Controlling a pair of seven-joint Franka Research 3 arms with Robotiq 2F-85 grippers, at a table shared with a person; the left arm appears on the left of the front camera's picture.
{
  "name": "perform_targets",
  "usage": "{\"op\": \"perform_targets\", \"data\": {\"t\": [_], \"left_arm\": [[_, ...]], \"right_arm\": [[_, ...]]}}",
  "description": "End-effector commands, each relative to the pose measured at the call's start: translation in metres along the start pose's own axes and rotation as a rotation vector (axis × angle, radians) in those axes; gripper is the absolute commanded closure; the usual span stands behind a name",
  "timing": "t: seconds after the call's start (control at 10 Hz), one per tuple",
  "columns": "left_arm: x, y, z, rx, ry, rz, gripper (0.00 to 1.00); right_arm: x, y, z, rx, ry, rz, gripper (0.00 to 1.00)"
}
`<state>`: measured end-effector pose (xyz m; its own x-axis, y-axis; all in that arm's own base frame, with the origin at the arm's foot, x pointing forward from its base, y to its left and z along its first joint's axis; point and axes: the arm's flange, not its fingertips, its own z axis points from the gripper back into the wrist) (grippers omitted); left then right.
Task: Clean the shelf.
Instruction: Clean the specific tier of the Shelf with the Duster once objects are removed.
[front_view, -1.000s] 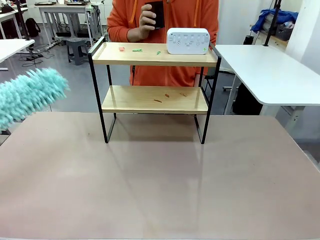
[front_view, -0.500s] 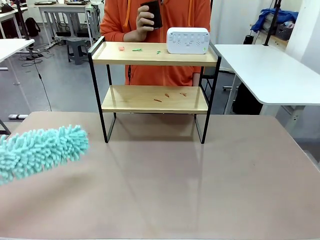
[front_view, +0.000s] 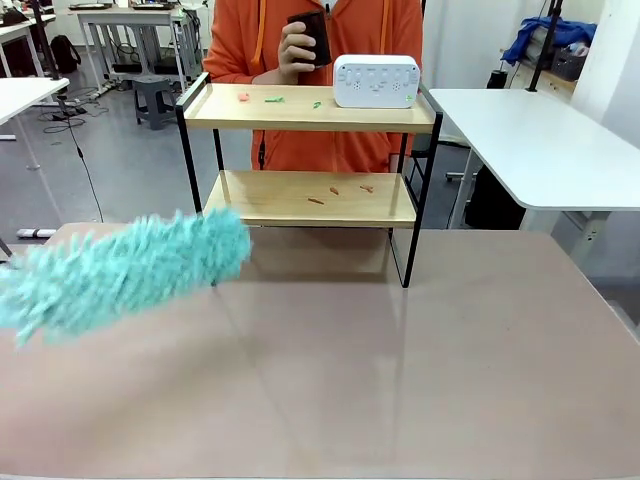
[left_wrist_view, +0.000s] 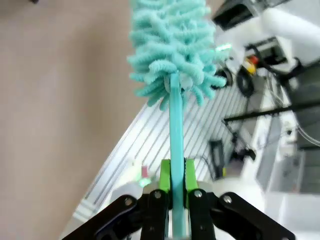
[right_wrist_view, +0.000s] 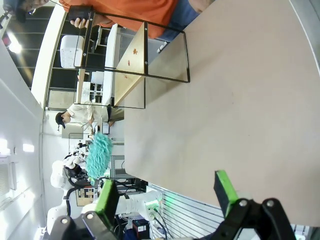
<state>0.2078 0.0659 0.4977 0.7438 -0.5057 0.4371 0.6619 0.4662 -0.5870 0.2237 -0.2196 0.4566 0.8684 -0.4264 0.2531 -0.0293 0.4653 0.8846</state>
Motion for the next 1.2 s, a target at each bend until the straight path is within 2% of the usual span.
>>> {"op": "perform_targets", "data": {"t": [0.0,0.1,0.2,0.3,0.8,0.9,1.0,1.1], "left_arm": [[0.035,-0.016,-0.056,0.073,-0.160,0.120,0.88],[0.052,-0.020,-0.069,0.054,-0.194,0.168,0.88],[0.063,-0.017,-0.073,-0.020,-0.126,0.222,0.88],[0.056,-0.013,-0.011,0.035,-0.139,0.118,0.88],[0.056,-0.013,-0.011,0.035,-0.139,0.118,0.88],[0.057,-0.011,-0.010,0.044,-0.139,0.143,0.88],[0.069,-0.012,-0.021,0.089,-0.153,0.236,0.88],[0.088,-0.017,-0.034,0.048,-0.111,0.246,0.88]], "right_arm": [[-0.001,0.001,-0.003,0.017,-0.012,0.025,0.00],[-0.001,0.001,-0.003,0.017,-0.012,0.025,0.00],[-0.001,0.001,-0.003,0.017,-0.012,0.025,0.00],[-0.001,0.001,-0.003,0.017,-0.012,0.025,0.00],[-0.001,0.001,-0.003,0.017,-0.012,0.025,0.00],[-0.001,0.001,-0.003,0.017,-0.012,0.025,0.00],[-0.001,0.001,-0.003,0.017,-0.012,0.025,0.00],[-0.001,0.001,-0.003,0.017,-0.012,0.025,0.00]]}}
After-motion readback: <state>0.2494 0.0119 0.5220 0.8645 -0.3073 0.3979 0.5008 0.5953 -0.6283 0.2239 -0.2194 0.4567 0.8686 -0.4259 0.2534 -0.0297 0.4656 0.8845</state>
